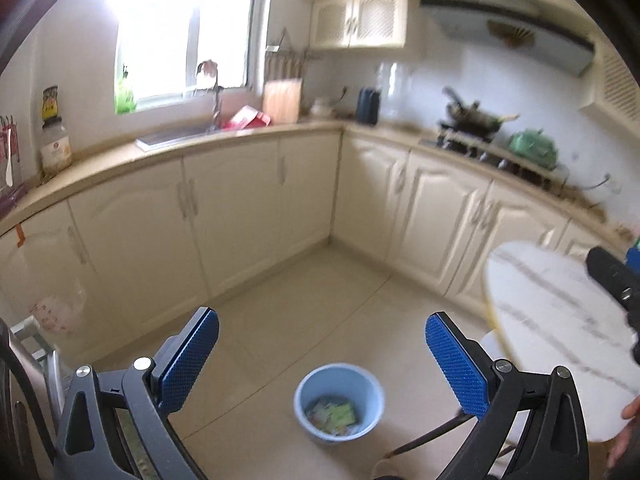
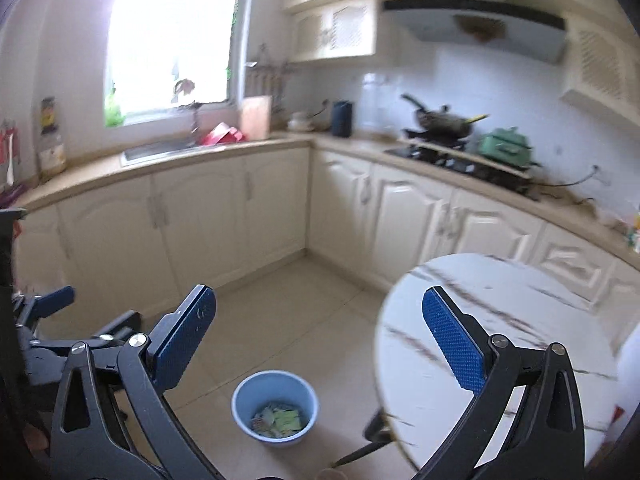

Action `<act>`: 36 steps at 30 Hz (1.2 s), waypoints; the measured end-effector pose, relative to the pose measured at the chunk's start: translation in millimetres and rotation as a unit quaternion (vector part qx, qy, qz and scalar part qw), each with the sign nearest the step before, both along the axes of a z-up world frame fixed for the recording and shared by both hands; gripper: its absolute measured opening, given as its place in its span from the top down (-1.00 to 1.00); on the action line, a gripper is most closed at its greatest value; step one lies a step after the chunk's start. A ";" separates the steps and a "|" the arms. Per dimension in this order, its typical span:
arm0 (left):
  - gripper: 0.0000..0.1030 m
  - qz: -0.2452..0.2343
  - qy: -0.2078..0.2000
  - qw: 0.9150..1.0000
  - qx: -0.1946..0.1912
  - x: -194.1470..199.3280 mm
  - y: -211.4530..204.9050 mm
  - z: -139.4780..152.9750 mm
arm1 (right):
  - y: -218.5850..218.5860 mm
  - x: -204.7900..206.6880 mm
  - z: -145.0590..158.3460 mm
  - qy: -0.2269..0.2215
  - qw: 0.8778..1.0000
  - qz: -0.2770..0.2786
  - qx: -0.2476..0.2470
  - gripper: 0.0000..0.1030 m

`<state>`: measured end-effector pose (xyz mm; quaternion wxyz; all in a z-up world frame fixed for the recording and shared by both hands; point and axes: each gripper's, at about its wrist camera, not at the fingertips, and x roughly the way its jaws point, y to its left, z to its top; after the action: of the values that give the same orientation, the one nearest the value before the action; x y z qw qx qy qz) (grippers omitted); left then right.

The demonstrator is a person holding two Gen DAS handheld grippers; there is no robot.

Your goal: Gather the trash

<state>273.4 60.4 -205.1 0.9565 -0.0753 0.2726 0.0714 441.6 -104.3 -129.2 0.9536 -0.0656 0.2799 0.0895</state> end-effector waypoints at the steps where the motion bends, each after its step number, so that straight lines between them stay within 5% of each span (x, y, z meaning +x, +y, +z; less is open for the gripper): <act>1: -0.98 -0.005 -0.010 1.000 0.001 -8.4 -7.0 4.1 | -5.7 -4.2 7.7 -0.003 1.000 -0.006 0.003 -1.00; 9: -0.99 -0.045 -0.122 0.991 0.008 -91.9 -57.4 29.8 | -50.9 -54.5 64.5 -0.067 0.997 -0.030 0.013 -1.00; 18: -0.99 -0.052 -0.211 0.975 0.041 -191.9 -87.8 2.4 | -71.3 -128.2 116.5 -0.151 0.986 -0.065 0.002 -1.00; 25: -0.99 -0.047 -0.243 0.967 0.065 -240.1 -99.6 -49.4 | -79.3 -159.6 140.9 -0.179 0.981 -0.071 0.007 -1.00; 36: -0.99 -0.045 -0.267 0.961 0.063 -277.6 -116.6 -82.3 | -86.4 -187.9 137.6 -0.186 0.980 -0.077 0.010 -1.00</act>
<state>-4.2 -56.2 -287.5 0.9996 -0.0190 0.0058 0.0221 253.7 -190.6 8.4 0.9936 -0.0501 0.1013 0.0047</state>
